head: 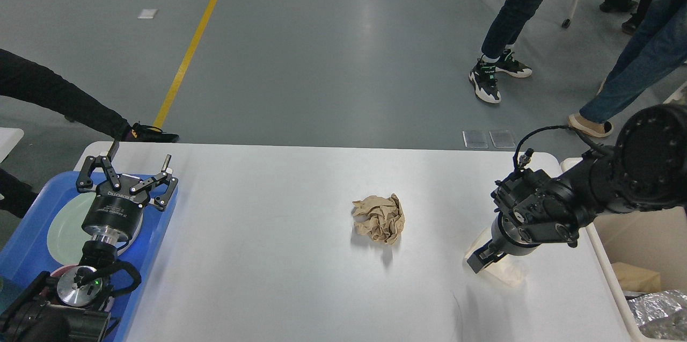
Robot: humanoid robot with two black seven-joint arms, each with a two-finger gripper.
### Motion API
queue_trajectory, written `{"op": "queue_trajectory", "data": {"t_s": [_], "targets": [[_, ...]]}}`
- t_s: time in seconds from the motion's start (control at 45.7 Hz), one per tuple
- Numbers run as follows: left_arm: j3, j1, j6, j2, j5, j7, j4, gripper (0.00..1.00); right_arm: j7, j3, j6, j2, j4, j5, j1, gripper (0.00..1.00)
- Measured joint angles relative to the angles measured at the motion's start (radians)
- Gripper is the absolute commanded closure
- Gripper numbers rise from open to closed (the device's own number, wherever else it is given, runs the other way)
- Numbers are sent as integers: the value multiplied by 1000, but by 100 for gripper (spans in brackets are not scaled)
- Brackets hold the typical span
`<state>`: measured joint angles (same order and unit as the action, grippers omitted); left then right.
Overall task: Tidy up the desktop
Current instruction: 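Lower the right gripper onto the white paper cup and grasp it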
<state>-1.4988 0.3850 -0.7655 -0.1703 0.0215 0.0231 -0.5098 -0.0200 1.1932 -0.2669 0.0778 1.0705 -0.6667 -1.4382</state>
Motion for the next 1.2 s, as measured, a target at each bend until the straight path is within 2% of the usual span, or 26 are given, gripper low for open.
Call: {"op": "queue_trajectory", "data": {"t_s": [0.153,0.437,0.569,0.678,0.765,0.853,0.94,1.203], "targets": [[1,0,0,0,0,0,0,4,-5,-6,4,-16,-129,-2,101,6],[1,0,0,0,0,0,-1,4,-5,-22,51,-29,-168,1,139,7],[1,0,0,0,0,0,-1,4,-3,-45,52,-30,-169,3,152,15],[1,0,0,0,0,0,-1,4,-2,-55,53,-30,-169,5,161,38],[1,0,0,0,0,0,0,4,-1,-59,55,-30,-169,10,163,64],[1,0,0,0,0,0,0,4,-1,-60,55,-31,-163,17,161,76],[1,0,0,0,0,0,0,4,-1,-61,54,-30,-157,23,154,98],[1,0,0,0,0,0,0,4,0,-60,41,35,-52,96,69,100]]}}
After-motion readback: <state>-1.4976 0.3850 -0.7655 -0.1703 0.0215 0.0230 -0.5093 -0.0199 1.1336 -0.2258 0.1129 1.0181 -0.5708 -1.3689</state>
